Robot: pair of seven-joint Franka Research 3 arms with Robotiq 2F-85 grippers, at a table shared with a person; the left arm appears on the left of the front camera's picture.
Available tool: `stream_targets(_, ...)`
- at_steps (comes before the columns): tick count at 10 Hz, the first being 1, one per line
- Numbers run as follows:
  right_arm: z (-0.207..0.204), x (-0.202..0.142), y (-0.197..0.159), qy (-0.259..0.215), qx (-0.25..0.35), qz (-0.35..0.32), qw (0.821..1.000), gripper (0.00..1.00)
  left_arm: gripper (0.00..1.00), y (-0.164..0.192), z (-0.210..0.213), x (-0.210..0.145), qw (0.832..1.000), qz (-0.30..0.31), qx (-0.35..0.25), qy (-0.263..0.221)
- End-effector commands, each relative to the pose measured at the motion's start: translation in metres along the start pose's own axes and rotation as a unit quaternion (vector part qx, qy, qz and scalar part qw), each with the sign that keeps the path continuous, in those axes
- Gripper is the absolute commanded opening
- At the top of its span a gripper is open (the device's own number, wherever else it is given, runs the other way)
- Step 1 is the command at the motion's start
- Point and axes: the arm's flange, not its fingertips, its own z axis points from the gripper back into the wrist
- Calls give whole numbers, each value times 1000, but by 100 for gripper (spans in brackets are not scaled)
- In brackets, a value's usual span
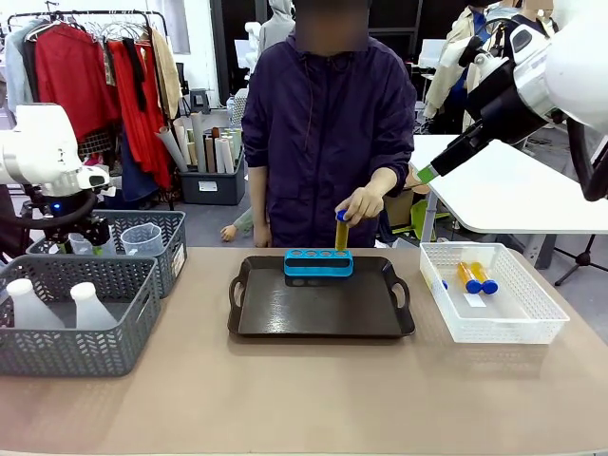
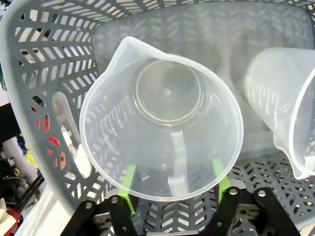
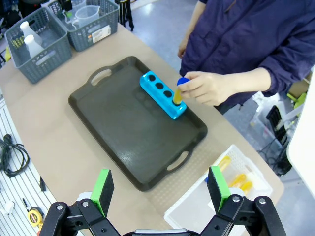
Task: Prepare the laboratory tools.
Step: Pick up one Large Measuring Cup and place it on the Handle tray.
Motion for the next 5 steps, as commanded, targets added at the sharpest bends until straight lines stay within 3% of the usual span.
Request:
stream_targets(1,0,0,0,-2,4,1,1000,100,23,0,2,-5,1000,7,15,-1)
stream_targets(2,0,0,0,-2,4,1,1000,100,4,1,3,-6,1000,7,15,-2)
stream_targets(5,0,0,0,-2,4,1,1000,100,0,-1,13,-10,1000,-1,12,-8)
